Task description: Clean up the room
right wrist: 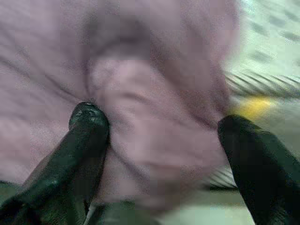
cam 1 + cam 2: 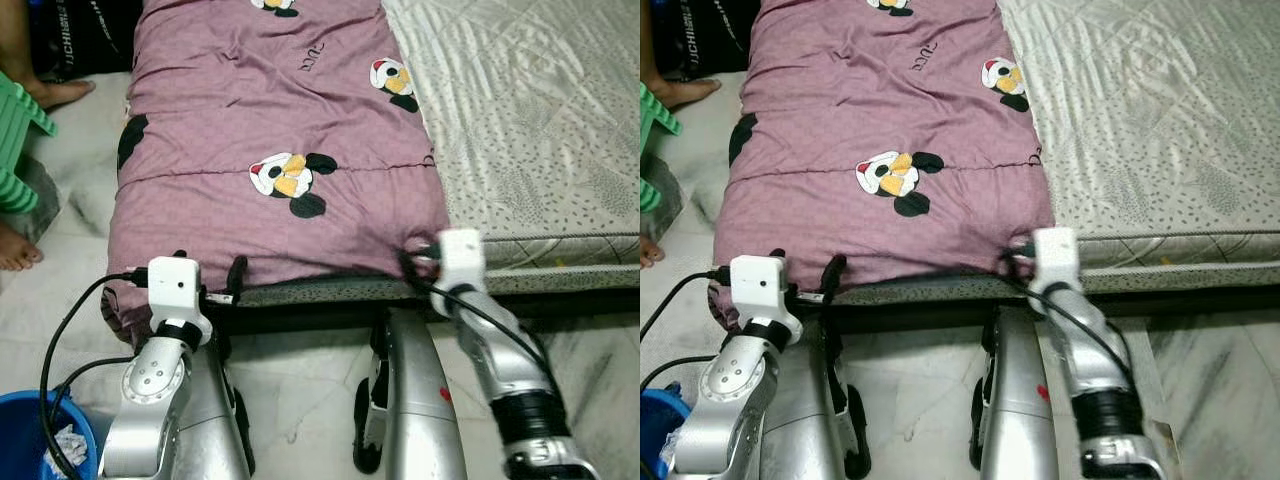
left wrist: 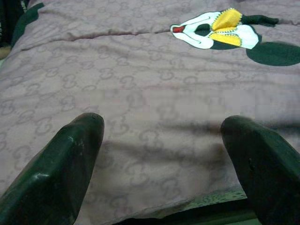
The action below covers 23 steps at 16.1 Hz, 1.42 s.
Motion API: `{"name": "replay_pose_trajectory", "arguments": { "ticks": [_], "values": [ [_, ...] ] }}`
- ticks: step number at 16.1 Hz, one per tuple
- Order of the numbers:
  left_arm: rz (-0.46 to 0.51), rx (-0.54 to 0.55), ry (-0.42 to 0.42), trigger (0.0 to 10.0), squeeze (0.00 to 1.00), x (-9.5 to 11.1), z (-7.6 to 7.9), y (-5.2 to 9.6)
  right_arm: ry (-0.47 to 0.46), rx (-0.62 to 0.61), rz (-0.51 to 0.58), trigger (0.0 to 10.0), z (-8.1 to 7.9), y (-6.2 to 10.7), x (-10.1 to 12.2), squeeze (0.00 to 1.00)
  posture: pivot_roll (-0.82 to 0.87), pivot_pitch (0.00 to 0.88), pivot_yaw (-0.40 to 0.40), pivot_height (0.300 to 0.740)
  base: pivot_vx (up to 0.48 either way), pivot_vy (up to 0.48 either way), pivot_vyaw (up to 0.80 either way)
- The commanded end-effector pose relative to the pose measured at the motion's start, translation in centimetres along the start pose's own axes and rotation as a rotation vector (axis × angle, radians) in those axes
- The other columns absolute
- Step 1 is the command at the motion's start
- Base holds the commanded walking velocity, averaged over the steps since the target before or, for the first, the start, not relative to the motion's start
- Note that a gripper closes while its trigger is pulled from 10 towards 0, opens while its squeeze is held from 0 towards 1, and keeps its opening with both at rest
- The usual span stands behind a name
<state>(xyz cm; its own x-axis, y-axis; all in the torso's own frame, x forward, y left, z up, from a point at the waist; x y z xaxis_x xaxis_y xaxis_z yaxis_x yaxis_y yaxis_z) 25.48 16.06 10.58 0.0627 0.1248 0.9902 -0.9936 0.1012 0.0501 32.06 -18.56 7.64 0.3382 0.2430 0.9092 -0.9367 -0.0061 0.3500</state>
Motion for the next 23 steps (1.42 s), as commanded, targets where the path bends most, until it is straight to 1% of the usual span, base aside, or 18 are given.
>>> {"name": "replay_pose_trajectory", "arguments": {
  "ticks": [1,3,6,7,9,11,13,14,15,16,17,18,19,20,21,22,23],
  "values": [
    [-0.026,-0.004,0.000,10.0,0.00,-0.4,0.0,0.1,-0.002,-0.081,-0.075,0.0,1.5,0.4,-1.9,0.00,0.00,0.238,-0.025,0.521,0.000,0.000,0.00],
    [-0.025,0.011,0.002,10.0,0.00,-0.2,-0.4,0.1,-0.043,-0.075,-0.091,0.0,1.6,0.7,-2.2,0.00,0.01,0.237,-0.027,0.521,0.000,0.000,0.00],
    [0.002,0.008,0.012,10.0,0.00,0.7,-0.2,-0.5,-0.063,-0.058,-0.091,0.0,1.6,1.0,-2.6,0.00,0.01,0.239,-0.029,0.521,0.000,0.000,0.00],
    [0.007,0.010,0.014,10.0,0.00,0.8,-0.3,-0.6,-0.081,-0.072,-0.099,0.0,1.9,1.3,-2.9,0.00,0.00,0.236,-0.027,0.521,0.000,0.000,0.00],
    [0.004,0.010,0.014,10.0,0.00,0.8,-0.3,-0.6,-0.097,-0.076,-0.106,0.0,2.1,1.6,-3.2,0.00,0.00,0.235,-0.026,0.521,0.000,0.000,0.00],
    [0.000,0.009,0.014,10.0,0.00,0.7,-0.3,-0.6,-0.117,-0.065,-0.131,0.0,2.0,2.5,-4.2,0.00,0.00,0.236,-0.026,0.521,0.000,0.000,0.00],
    [-0.002,0.012,0.014,10.0,0.00,0.7,-0.3,-0.6,-0.105,-0.073,-0.172,0.0,2.2,3.7,-5.4,0.00,-0.01,0.236,-0.027,0.521,0.000,0.000,0.00],
    [0.000,0.012,0.014,10.0,0.00,0.8,-0.3,-0.6,-0.100,-0.130,-0.151,0.0,3.0,4.2,-5.2,0.00,-0.01,0.236,-0.028,0.521,0.000,0.000,0.00],
    [0.001,0.012,0.015,10.0,0.00,0.8,-0.3,-0.7,-0.093,-0.190,-0.104,0.0,3.9,4.4,-4.5,0.00,-0.01,0.235,-0.028,0.521,0.000,0.000,0.00],
    [0.003,0.015,0.015,10.0,0.00,0.8,-0.3,-0.7,-0.056,-0.328,0.014,0.0,5.9,4.9,-2.6,0.00,-0.01,0.235,-0.028,0.521,0.000,0.000,0.00],
    [0.003,0.017,0.016,10.0,0.00,0.8,-0.4,-0.7,-0.036,-0.405,0.101,0.0,7.0,5.3,-1.1,0.00,-0.01,0.233,-0.027,0.521,0.000,0.000,0.00],
    [0.003,0.018,0.016,10.0,0.00,0.8,-0.4,-0.7,-0.038,-0.443,0.169,0.0,7.6,5.6,0.5,0.00,-0.01,0.232,-0.025,0.521,0.000,0.000,0.00],
    [0.003,0.017,0.018,10.0,0.00,0.8,-0.3,-0.8,-0.057,-0.451,0.283,0.0,7.8,5.4,3.3,0.00,-0.02,0.229,-0.021,0.521,0.000,0.000,0.00],
    [0.003,0.015,0.019,10.0,0.00,0.8,-0.2,-0.9,-0.072,-0.428,0.325,0.0,7.5,5.2,4.4,0.00,-0.02,0.229,-0.021,0.521,0.000,0.000,0.00],
    [0.007,0.006,0.029,10.0,0.00,1.0,0.0,-1.0,-0.144,-0.297,0.382,0.0,5.5,4.3,6.2,0.00,-0.01,0.227,-0.021,0.521,0.000,0.000,0.00],
    [0.008,0.005,0.030,10.0,0.00,1.0,0.1,-1.1,-0.166,-0.225,0.380,0.0,4.4,3.8,6.4,0.00,-0.01,0.225,-0.021,0.521,0.000,0.000,0.00],
    [0.008,0.005,0.031,10.0,0.00,1.0,0.1,-1.1,-0.160,-0.140,0.340,3.3,2.5,3.0,5.7,0.00,-0.01,0.225,-0.021,0.521,0.000,0.000,0.00]
  ]
}}
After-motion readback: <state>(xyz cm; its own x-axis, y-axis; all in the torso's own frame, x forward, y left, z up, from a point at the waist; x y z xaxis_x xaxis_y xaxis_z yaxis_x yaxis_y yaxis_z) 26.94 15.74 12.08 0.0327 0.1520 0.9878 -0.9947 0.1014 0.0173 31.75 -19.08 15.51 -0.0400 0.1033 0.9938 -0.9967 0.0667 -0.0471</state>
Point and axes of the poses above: a point about 5 cm out from each wrist's last joint towards the gripper, its own y axis pointing back from the gripper into the wrist, its own x axis along the axis of the wrist's last joint, z = x × y, the point moved 1 cm from there along -y, pointing out of the wrist towards the gripper, and after that the axes turned 9 degrees about y, right-handed, at the moved point
